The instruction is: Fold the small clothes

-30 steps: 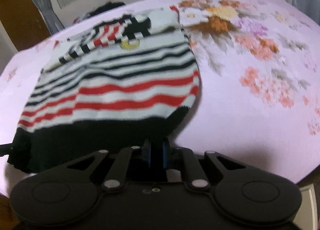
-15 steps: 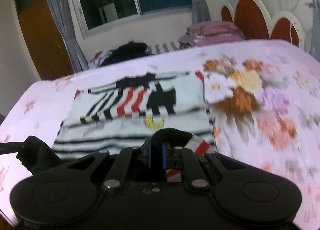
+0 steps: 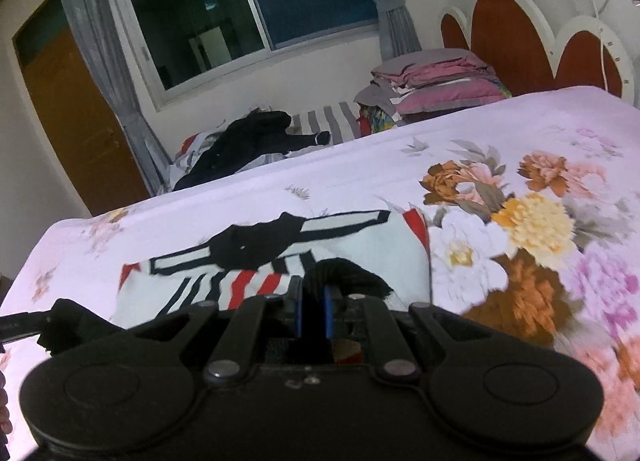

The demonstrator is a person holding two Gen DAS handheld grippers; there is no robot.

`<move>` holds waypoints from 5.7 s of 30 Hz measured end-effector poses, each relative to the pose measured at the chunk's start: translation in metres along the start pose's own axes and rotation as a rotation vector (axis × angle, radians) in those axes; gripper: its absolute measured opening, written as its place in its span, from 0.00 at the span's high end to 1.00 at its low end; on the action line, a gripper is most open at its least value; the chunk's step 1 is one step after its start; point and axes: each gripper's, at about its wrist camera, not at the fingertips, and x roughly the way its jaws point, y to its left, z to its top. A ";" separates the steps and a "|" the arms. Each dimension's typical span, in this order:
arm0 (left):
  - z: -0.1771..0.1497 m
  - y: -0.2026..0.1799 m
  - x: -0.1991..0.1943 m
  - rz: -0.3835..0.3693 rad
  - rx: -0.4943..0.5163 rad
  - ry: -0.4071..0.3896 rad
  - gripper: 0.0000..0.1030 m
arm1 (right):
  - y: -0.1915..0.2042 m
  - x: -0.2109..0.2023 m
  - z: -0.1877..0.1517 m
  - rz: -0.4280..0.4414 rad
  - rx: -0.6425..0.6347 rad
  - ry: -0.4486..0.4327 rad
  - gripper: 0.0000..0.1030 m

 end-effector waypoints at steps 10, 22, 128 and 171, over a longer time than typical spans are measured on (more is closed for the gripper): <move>0.022 0.009 0.085 0.110 -0.025 0.060 0.89 | -0.030 0.087 0.021 -0.013 0.101 0.097 0.90; 0.029 0.031 0.126 0.114 -0.126 0.128 0.77 | -0.051 0.141 0.026 -0.008 0.158 0.190 0.78; -0.031 0.016 0.069 0.212 0.025 0.044 0.43 | -0.012 0.105 -0.016 -0.060 -0.200 0.123 0.73; -0.067 0.003 0.043 0.287 0.099 0.197 0.39 | -0.020 0.053 -0.064 -0.198 -0.247 0.229 0.57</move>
